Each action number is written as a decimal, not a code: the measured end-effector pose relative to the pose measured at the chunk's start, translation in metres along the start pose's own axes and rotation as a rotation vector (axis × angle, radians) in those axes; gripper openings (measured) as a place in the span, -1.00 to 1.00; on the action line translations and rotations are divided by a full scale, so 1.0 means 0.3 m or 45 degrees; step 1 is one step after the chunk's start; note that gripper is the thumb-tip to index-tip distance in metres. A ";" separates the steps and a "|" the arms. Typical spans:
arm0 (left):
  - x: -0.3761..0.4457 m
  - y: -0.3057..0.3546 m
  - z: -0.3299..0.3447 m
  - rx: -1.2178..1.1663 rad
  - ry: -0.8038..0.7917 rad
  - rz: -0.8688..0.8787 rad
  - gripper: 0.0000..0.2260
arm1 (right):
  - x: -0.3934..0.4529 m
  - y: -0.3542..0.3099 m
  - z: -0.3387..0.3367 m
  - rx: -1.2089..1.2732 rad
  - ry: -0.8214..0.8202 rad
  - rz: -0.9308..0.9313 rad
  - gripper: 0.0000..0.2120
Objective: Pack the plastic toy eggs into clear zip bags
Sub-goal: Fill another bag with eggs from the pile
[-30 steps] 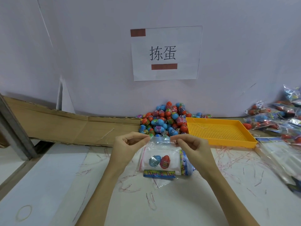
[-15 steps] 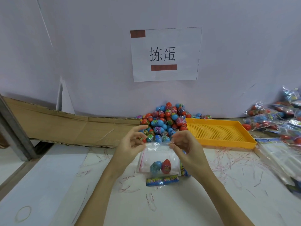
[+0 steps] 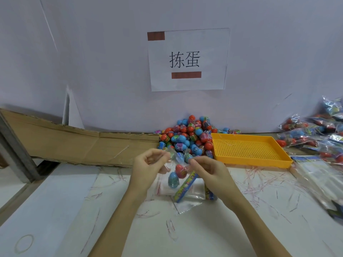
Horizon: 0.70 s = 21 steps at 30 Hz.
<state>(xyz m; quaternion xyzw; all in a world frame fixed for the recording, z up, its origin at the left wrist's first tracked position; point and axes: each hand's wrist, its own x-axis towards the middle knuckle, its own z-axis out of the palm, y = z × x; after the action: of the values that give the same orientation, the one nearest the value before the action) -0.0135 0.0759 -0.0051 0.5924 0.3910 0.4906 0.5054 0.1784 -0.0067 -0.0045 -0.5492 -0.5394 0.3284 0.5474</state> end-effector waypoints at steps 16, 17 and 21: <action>0.010 -0.009 -0.012 -0.057 -0.007 -0.080 -0.93 | 0.001 0.031 0.003 -0.214 -0.027 0.081 -0.89; 0.013 -0.006 -0.014 -0.108 0.003 -0.094 -0.92 | 0.003 0.035 0.006 -0.215 0.007 0.071 -0.87; 0.015 0.014 -0.020 -0.313 0.007 -0.195 -0.90 | 0.011 0.040 0.006 -0.208 0.111 0.071 -0.75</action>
<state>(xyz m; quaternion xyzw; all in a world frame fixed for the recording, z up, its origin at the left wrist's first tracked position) -0.0186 0.0808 -0.0001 0.4930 0.3735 0.4964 0.6092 0.1801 -0.0010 -0.0154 -0.6207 -0.5244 0.2742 0.5143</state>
